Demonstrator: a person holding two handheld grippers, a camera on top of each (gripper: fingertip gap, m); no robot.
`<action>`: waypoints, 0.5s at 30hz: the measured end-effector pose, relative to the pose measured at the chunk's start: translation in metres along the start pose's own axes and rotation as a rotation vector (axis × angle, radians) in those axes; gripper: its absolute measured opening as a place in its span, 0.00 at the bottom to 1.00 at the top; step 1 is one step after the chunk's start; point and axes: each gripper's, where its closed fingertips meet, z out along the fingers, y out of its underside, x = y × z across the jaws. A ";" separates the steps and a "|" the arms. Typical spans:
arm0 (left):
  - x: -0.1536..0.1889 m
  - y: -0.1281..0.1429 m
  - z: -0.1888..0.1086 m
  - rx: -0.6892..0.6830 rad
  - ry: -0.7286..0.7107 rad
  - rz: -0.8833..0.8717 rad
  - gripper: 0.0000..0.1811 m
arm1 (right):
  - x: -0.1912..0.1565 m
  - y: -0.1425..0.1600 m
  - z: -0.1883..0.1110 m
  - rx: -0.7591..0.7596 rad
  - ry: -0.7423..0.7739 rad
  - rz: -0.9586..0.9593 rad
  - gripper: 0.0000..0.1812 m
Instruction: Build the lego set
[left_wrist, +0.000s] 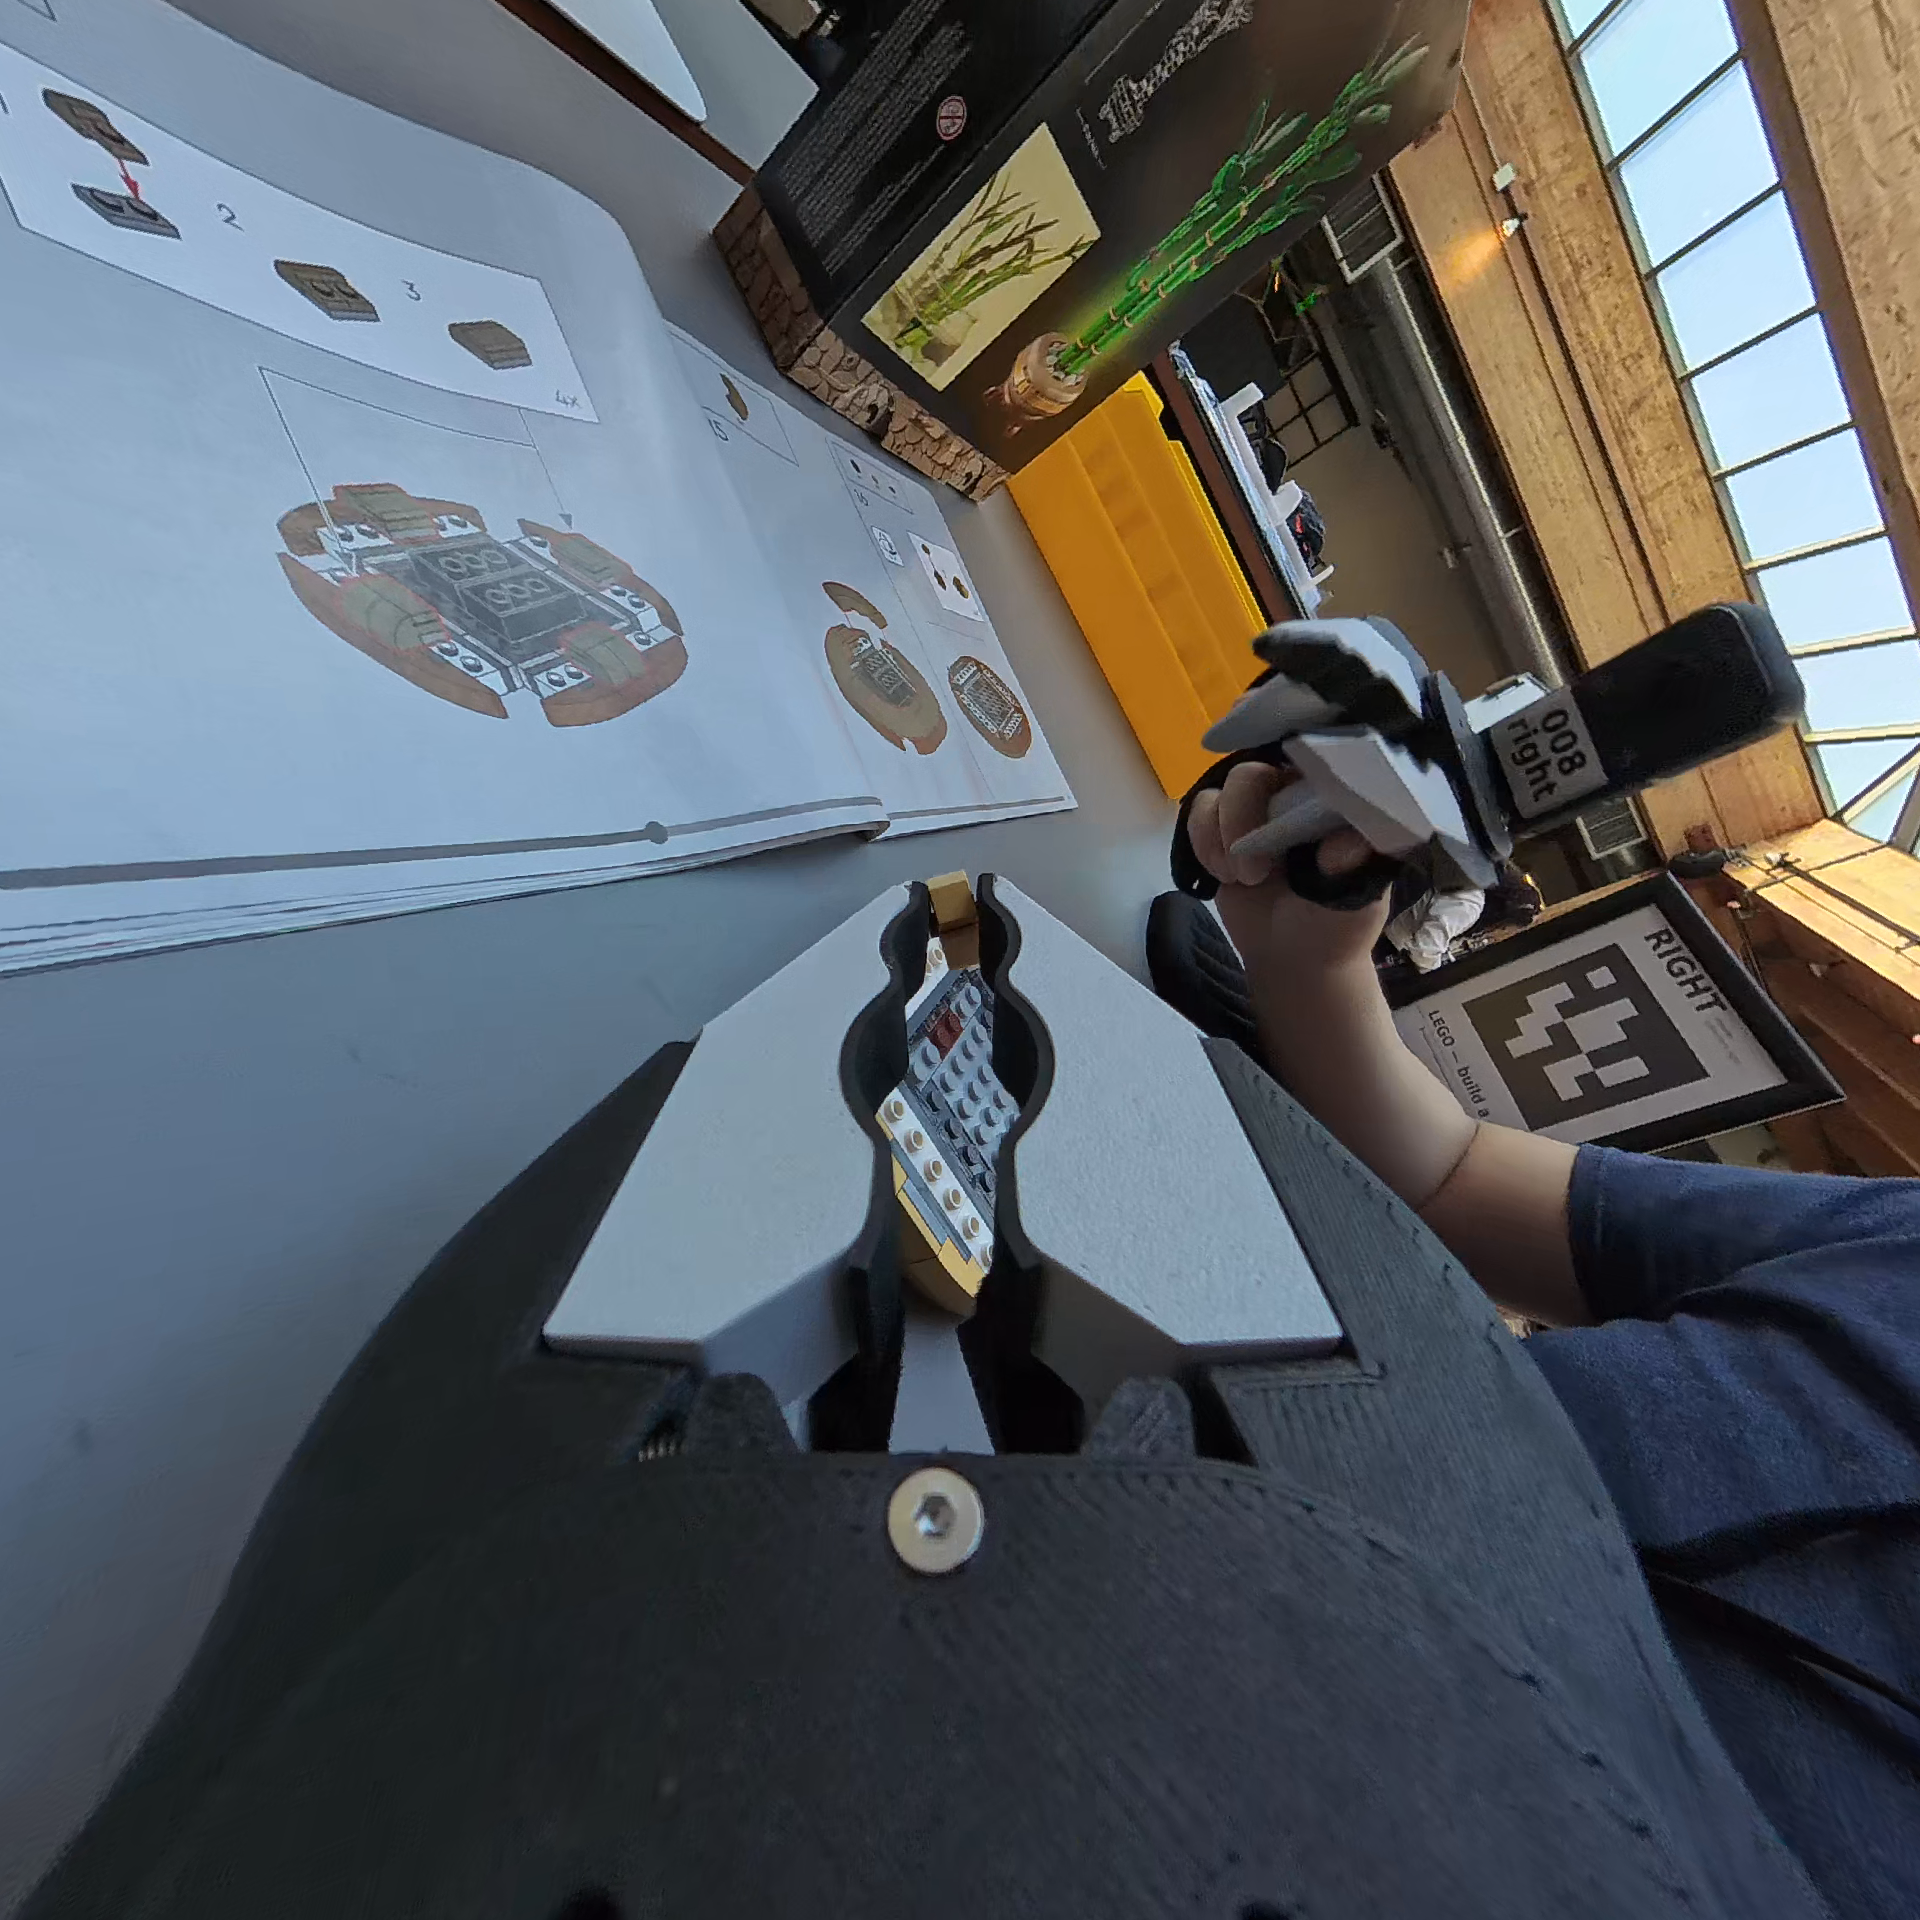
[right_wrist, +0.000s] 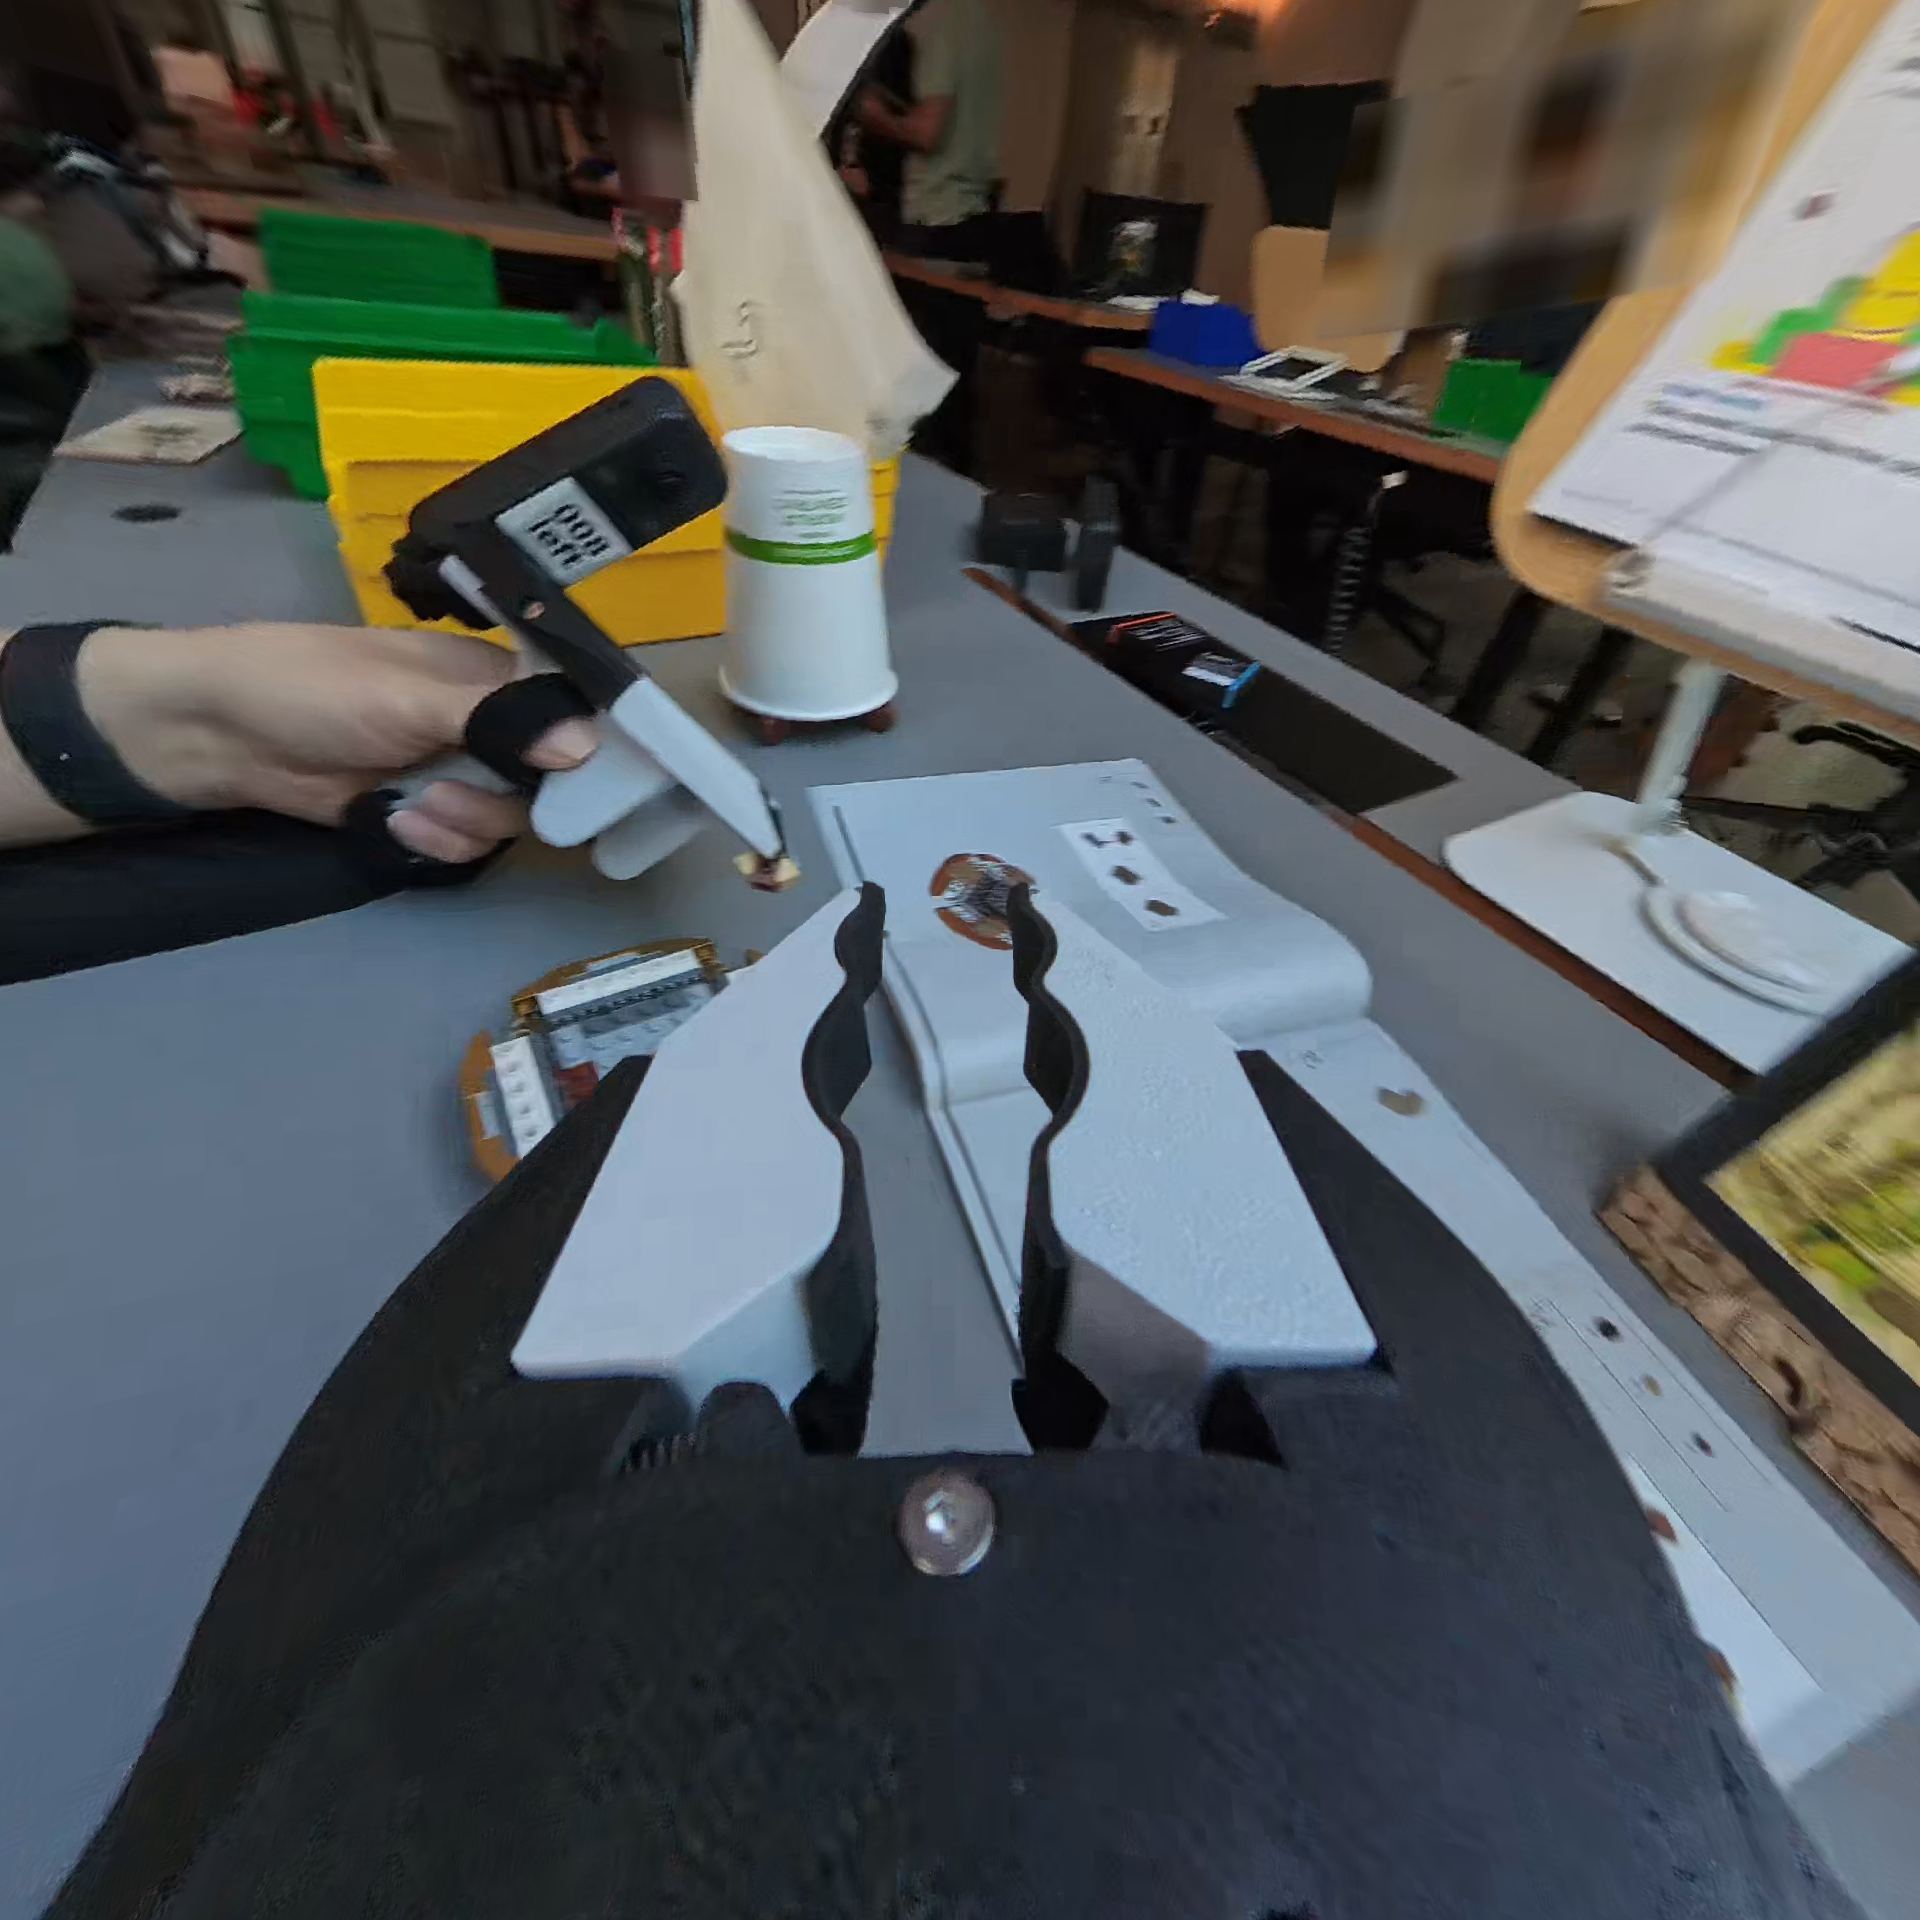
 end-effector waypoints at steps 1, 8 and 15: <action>0.000 0.000 0.000 0.003 0.001 -0.008 0.04 | -0.017 0.002 0.014 -0.042 -0.039 -0.053 0.13; -0.004 -0.008 -0.006 0.074 0.011 -0.095 0.04 | -0.050 0.027 0.080 -0.261 -0.069 -0.161 0.11; -0.004 -0.014 -0.011 0.117 0.043 -0.139 0.04 | -0.053 0.035 0.101 -0.321 -0.038 -0.064 0.07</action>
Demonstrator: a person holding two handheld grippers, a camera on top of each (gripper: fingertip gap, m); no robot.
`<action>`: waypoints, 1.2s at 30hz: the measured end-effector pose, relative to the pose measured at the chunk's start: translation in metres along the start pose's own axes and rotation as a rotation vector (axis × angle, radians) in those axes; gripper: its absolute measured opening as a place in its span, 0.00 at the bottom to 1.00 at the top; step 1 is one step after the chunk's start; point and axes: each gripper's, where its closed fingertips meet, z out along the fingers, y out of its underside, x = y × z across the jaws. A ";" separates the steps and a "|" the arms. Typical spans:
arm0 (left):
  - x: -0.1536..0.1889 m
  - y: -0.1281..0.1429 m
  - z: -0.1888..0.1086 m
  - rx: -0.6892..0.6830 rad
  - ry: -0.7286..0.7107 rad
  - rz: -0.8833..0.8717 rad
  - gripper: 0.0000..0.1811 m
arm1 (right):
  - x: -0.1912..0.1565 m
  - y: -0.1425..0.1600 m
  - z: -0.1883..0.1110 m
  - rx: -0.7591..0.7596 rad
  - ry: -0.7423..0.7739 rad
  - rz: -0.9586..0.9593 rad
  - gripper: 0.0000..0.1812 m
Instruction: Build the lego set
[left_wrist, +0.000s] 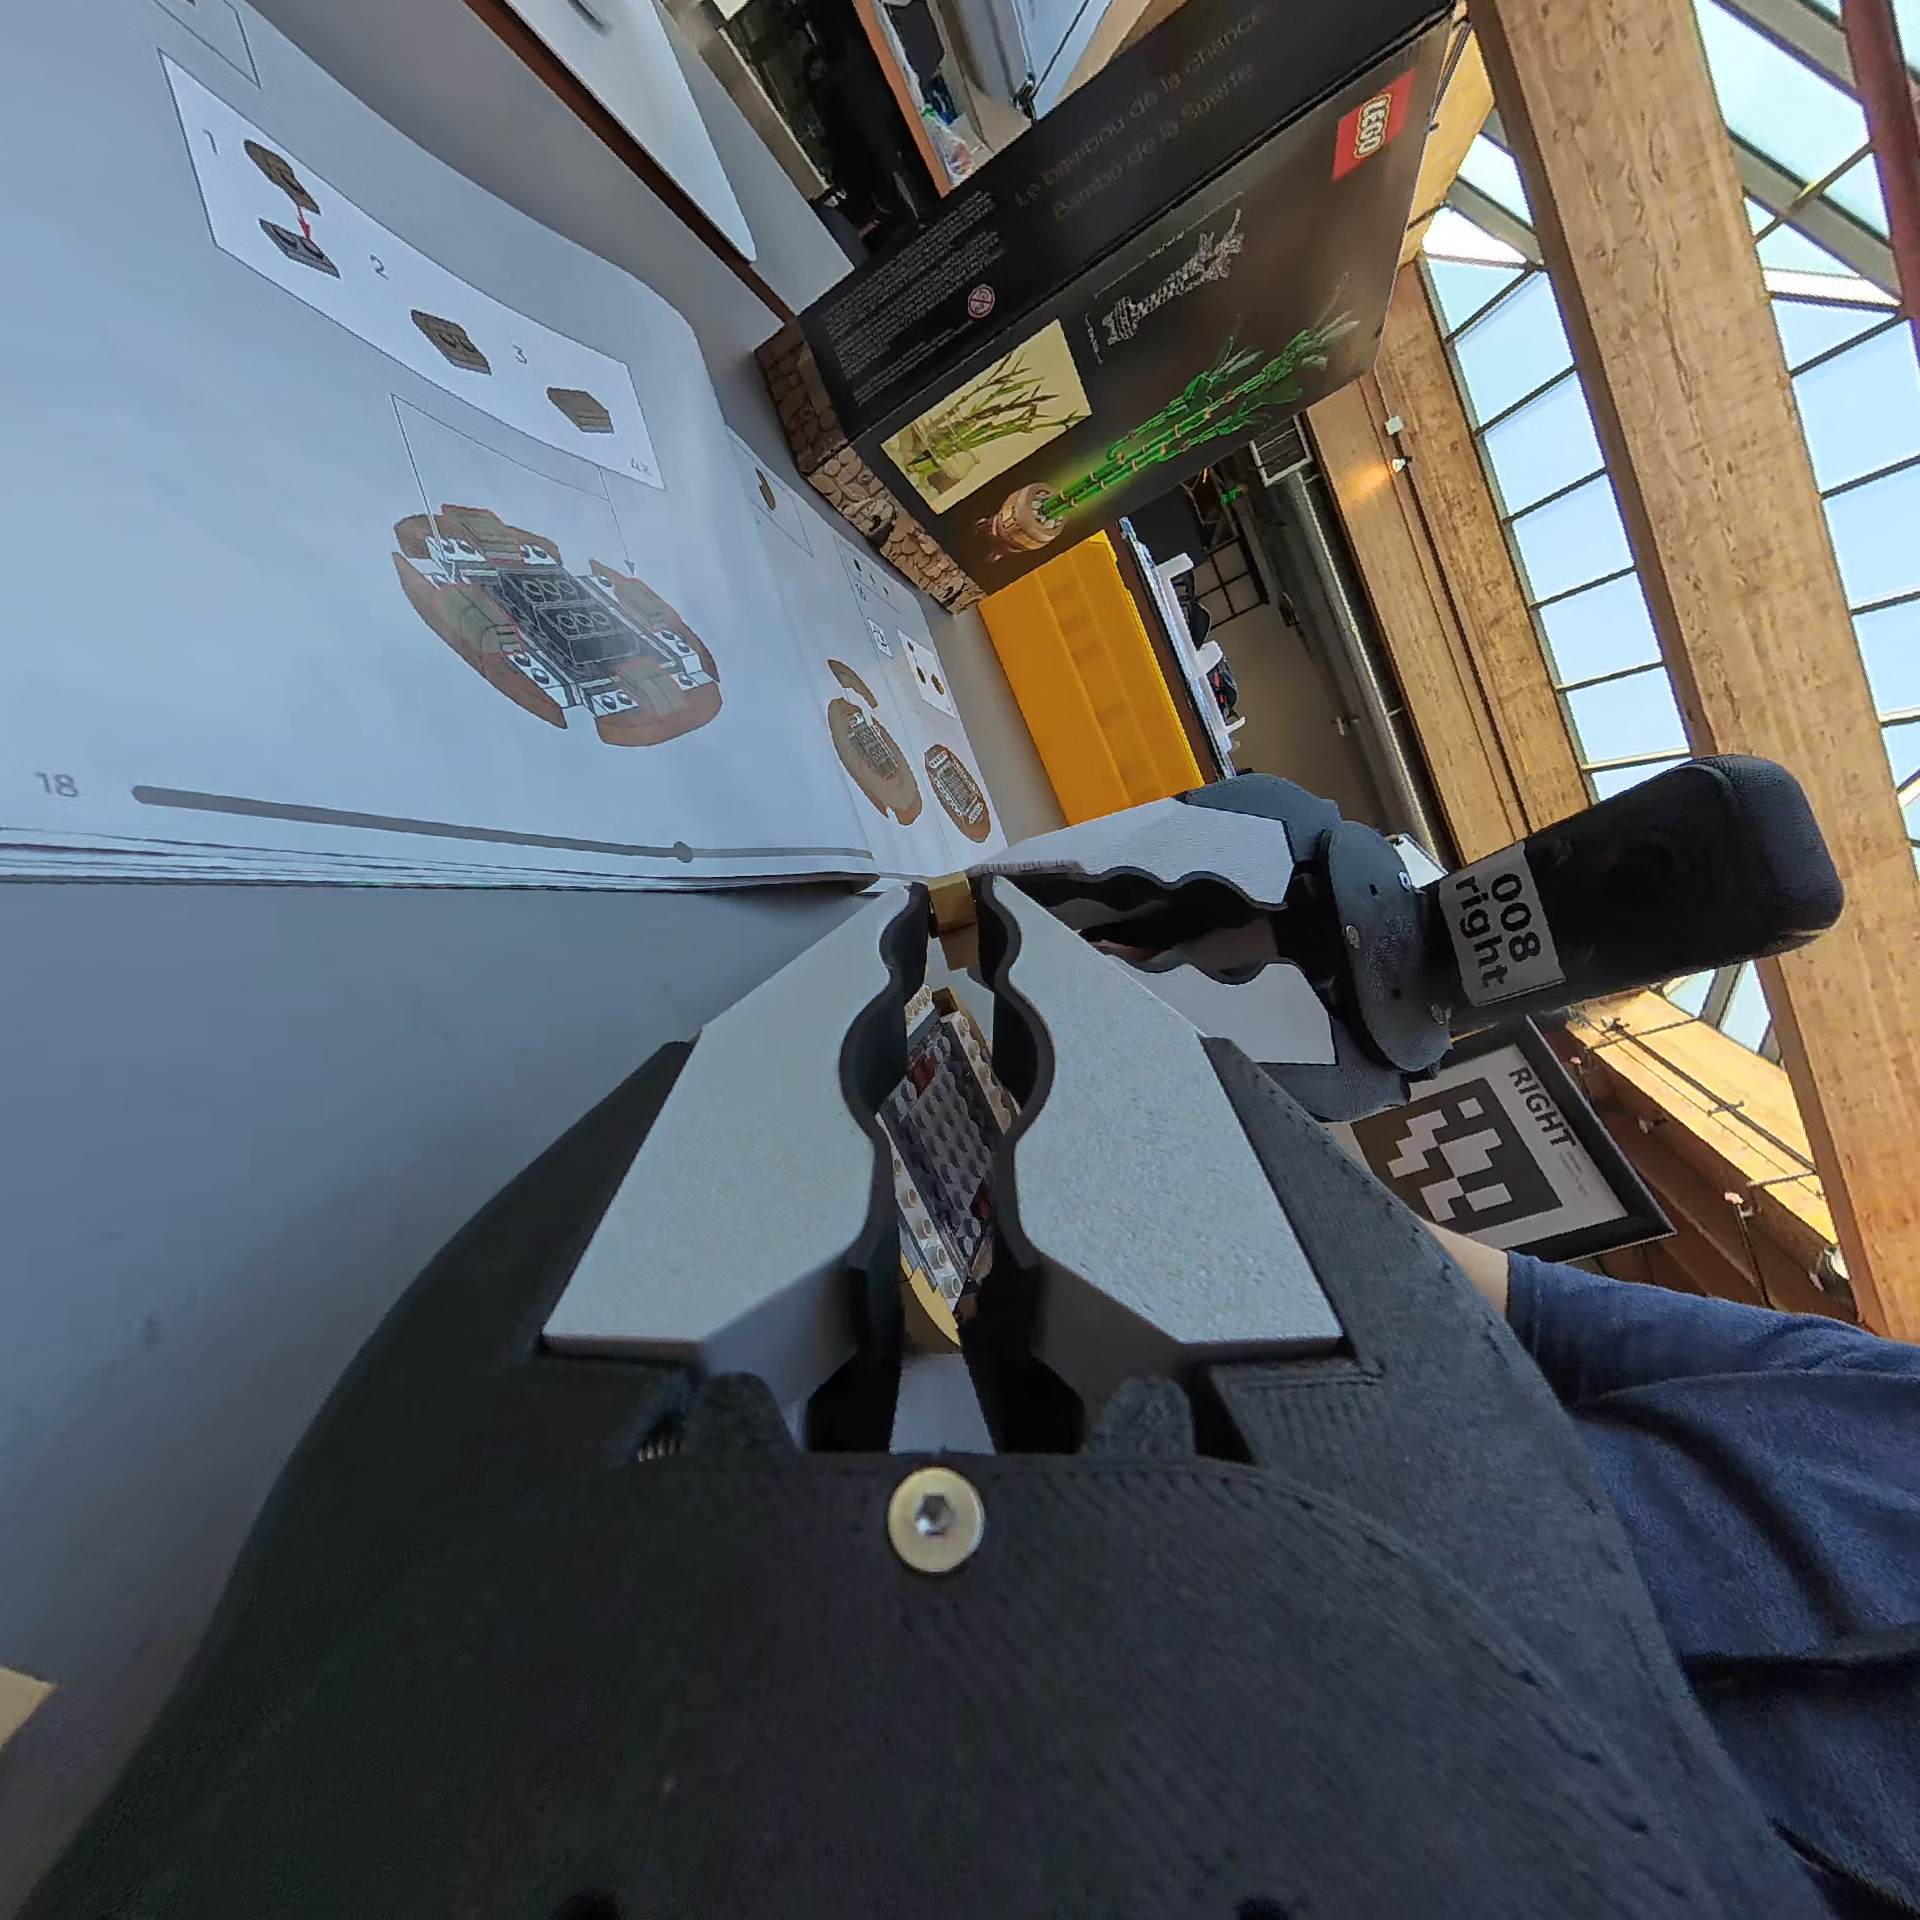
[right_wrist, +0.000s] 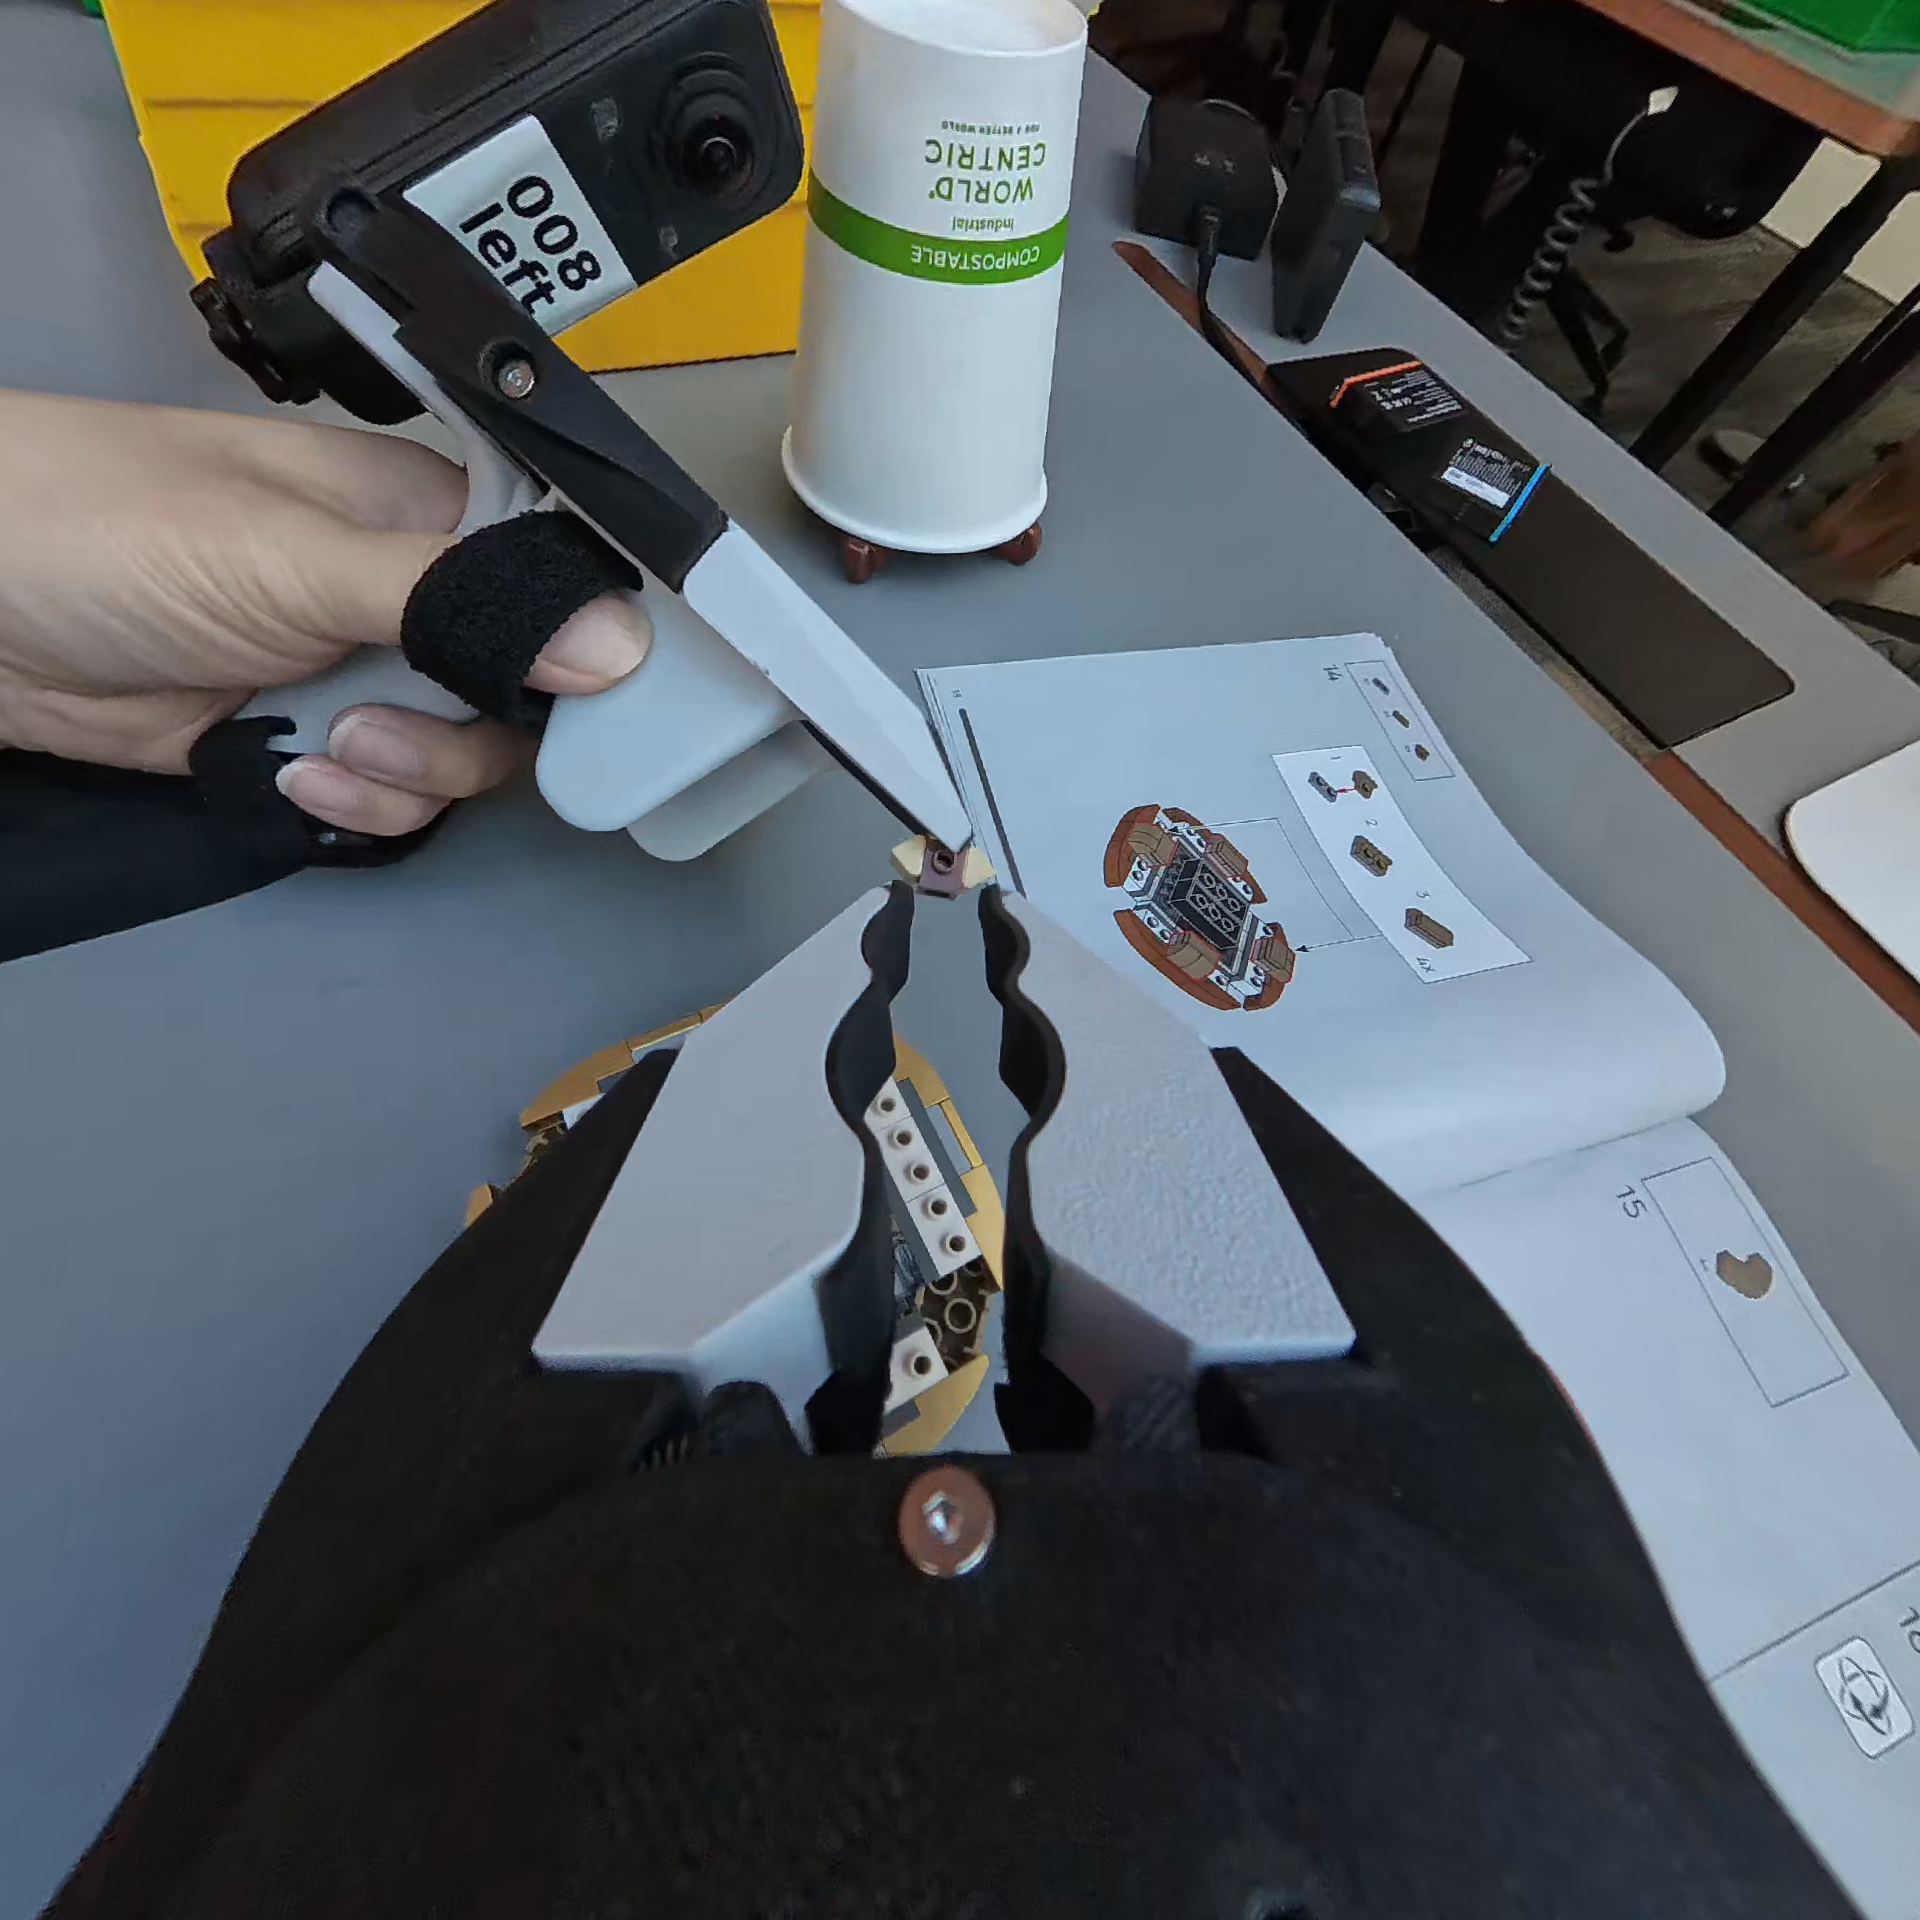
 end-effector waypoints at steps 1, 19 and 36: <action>0.000 0.000 0.000 0.002 0.002 0.001 0.04 | -0.001 0.000 0.001 -0.005 -0.005 0.016 0.07; 0.006 0.008 0.004 -0.040 0.016 0.026 0.04 | -0.004 0.008 -0.003 -0.029 -0.038 0.058 0.04; -0.002 0.015 -0.001 -0.124 -0.067 0.102 0.08 | -0.024 0.036 -0.003 -0.207 -0.112 0.050 0.03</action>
